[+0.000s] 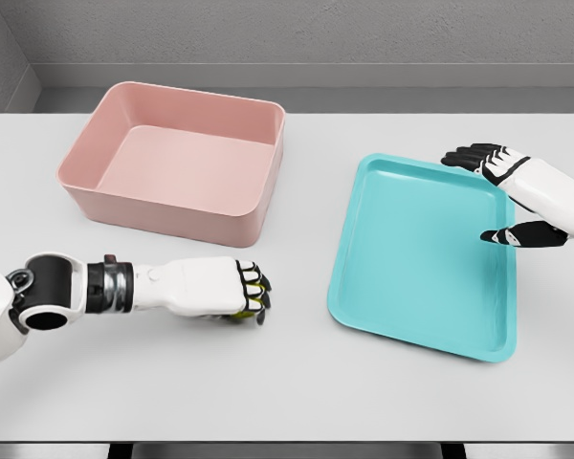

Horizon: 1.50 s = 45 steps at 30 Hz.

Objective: Put the tennis from the blue tray into the pink basket with both arms

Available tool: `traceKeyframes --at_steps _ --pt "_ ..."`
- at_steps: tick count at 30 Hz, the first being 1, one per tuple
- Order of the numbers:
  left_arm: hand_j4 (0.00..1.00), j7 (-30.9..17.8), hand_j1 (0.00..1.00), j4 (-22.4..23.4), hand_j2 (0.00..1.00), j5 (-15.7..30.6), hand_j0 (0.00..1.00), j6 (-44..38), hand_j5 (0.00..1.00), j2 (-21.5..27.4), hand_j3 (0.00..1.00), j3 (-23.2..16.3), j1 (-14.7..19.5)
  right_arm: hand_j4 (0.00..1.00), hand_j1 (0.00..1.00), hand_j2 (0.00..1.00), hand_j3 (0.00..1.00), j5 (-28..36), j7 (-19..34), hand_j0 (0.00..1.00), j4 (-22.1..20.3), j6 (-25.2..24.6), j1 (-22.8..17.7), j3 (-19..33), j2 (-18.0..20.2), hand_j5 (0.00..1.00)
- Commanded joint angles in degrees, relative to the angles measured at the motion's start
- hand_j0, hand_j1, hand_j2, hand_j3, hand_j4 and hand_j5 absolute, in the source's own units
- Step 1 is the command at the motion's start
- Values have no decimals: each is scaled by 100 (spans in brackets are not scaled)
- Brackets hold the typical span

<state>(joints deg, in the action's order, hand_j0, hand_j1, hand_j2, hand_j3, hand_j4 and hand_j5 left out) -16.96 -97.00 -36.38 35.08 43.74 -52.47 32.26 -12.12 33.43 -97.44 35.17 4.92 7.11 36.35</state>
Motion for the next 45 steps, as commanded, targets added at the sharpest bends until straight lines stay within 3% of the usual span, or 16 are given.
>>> traceKeyframes --at_steps 1,20,31,45 --pt "57 -1 57 -3 57 43 57 -8 57 3 57 9 0 100 100 100 100 43 -3 100 5 -17 0 1 4 100" --pt "58 -1 58 -82 58 368 58 -8 58 -120 58 27 589 100 100 100 100 43 -3 100 32 -17 0 1 12 100" --pt "58 -1 58 32 58 676 58 -8 58 20 58 114 1292 100 100 100 100 43 -3 100 32 -17 -35 9 12 100" --pt "59 -1 59 2010 59 869 59 -8 59 -182 59 484 1977 100 100 100 100 43 -3 100 32 -17 -35 9 12 100"
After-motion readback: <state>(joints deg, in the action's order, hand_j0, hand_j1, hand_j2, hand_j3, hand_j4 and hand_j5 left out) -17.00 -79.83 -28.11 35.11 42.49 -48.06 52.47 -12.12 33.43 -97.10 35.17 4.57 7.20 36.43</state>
